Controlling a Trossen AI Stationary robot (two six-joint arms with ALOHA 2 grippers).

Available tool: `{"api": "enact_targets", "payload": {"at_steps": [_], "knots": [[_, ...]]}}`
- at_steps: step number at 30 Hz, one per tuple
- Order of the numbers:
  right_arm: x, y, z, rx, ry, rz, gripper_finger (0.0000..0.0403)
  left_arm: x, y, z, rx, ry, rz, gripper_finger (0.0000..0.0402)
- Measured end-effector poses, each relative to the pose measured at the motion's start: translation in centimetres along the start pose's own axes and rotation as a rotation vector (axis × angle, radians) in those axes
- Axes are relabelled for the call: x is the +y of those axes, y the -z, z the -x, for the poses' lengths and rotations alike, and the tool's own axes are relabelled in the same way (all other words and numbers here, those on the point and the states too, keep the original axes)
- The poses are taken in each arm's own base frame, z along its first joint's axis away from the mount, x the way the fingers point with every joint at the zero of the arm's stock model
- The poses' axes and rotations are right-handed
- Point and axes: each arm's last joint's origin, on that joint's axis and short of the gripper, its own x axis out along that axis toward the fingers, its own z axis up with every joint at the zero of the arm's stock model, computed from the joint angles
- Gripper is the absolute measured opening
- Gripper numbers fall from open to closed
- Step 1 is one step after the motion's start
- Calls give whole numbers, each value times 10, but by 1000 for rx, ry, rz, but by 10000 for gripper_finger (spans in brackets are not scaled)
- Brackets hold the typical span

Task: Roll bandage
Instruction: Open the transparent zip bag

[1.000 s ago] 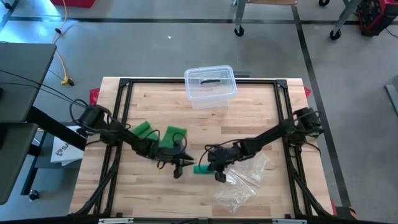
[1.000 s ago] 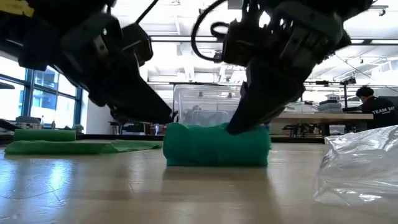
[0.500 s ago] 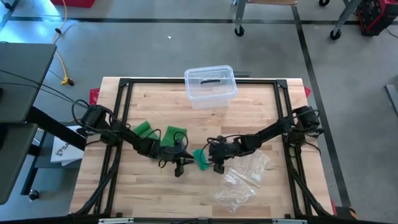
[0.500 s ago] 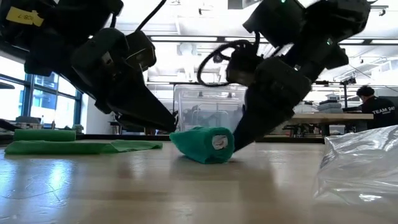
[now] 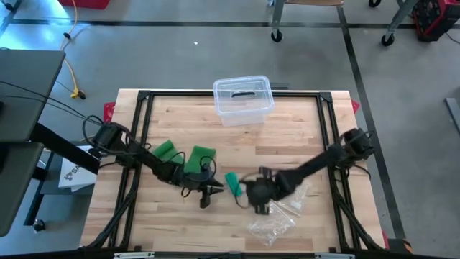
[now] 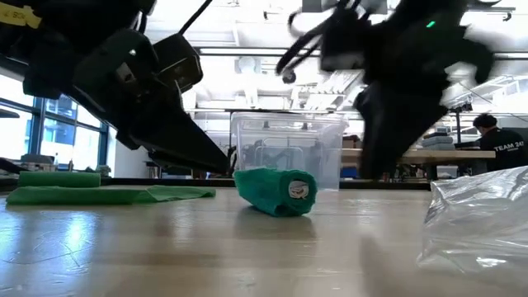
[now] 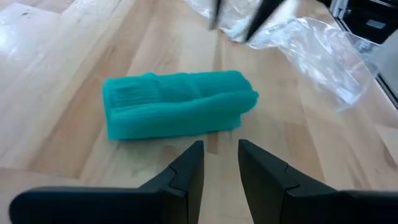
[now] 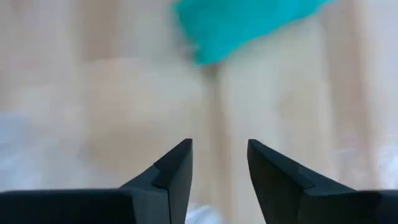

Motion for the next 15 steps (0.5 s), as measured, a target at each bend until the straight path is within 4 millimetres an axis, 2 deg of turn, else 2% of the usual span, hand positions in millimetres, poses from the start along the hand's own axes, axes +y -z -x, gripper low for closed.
{"api": "enact_targets", "payload": {"at_steps": [4,8,11,15], "knots": [[38,17,15,-14,-47,24,142,-8,3,2,-7,-3,-16,92],[66,39,24,-58,-21,-18,142,-14,6,5,-16,-5,-33,92],[76,52,30,-102,40,-41,142,-14,6,5,-15,-3,-12,92],[78,66,34,-96,128,-89,142,-10,1,2,-24,-26,13,92]]}}
